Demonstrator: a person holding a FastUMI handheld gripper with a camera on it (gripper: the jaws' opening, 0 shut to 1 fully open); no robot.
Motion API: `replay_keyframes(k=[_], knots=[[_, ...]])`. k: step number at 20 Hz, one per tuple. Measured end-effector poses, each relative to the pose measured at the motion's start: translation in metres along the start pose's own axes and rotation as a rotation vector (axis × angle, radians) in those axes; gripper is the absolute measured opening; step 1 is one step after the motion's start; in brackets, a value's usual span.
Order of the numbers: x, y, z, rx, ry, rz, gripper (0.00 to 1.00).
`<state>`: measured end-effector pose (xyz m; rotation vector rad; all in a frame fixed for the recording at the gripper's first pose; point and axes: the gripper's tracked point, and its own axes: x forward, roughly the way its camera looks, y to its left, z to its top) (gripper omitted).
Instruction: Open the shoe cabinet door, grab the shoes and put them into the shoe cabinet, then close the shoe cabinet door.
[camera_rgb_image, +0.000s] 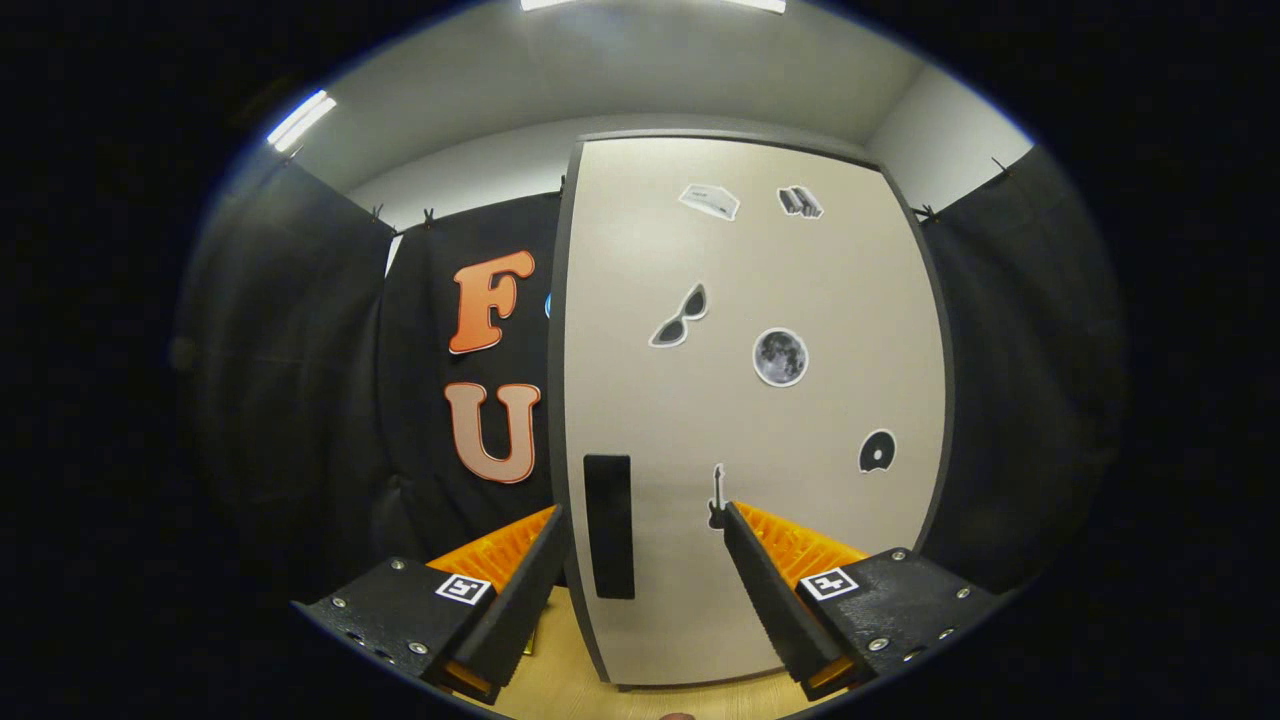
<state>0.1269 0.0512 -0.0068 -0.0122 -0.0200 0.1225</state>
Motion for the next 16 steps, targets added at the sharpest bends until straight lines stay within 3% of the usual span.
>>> replay_keyframes(k=[10,16], knots=[[-0.146,-0.057,0.003,0.001,0.06,-0.063,0.96],[-0.215,-0.065,0.006,0.005,0.065,-0.097,0.96]])
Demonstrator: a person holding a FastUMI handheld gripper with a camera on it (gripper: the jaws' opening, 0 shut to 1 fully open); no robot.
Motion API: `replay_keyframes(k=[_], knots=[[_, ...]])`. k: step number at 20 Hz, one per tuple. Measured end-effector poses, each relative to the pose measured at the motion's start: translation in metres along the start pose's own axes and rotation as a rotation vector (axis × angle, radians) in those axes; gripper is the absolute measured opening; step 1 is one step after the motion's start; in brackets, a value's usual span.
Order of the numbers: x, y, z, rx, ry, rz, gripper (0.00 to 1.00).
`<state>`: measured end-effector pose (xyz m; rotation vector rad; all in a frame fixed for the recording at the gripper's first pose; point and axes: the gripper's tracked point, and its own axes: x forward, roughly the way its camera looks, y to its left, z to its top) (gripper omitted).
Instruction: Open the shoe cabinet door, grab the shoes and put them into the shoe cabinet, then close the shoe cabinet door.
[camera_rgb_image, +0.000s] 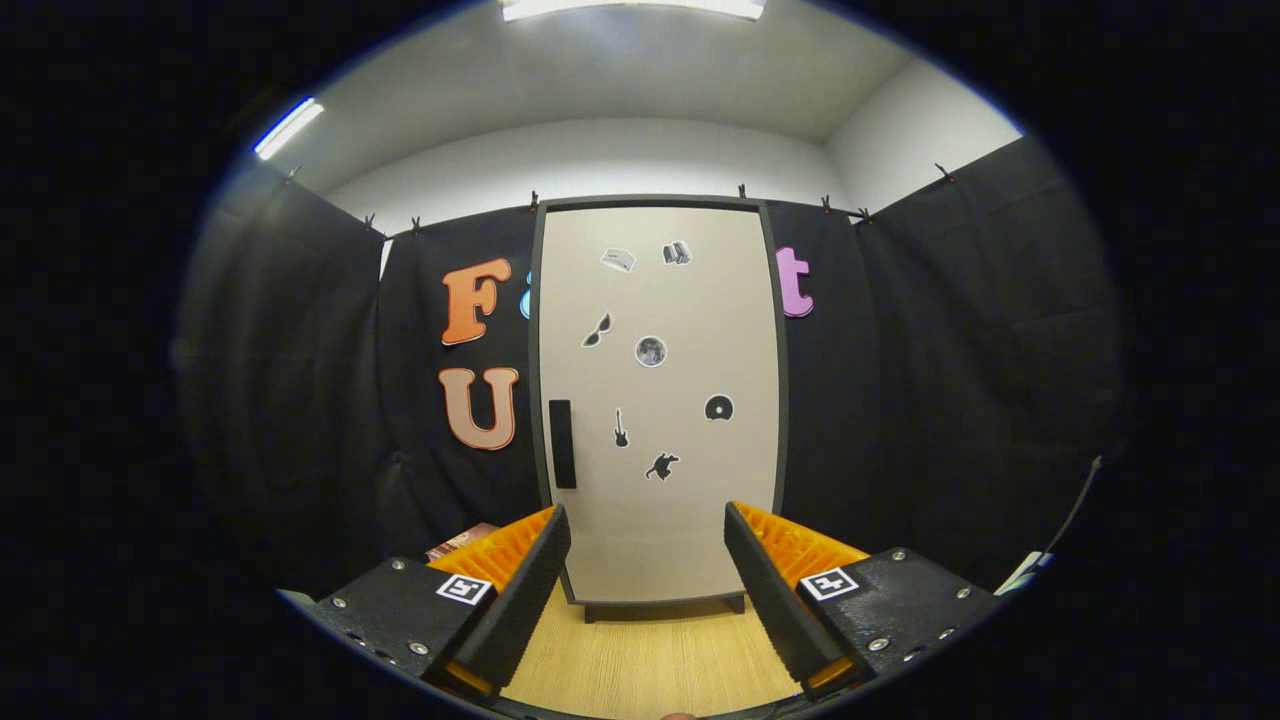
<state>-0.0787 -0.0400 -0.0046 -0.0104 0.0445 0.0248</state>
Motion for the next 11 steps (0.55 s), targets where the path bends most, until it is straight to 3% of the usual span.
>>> replay_keyframes(k=[11], knots=[[-0.033,0.009,-0.007,0.017,0.004,0.009,0.96]])
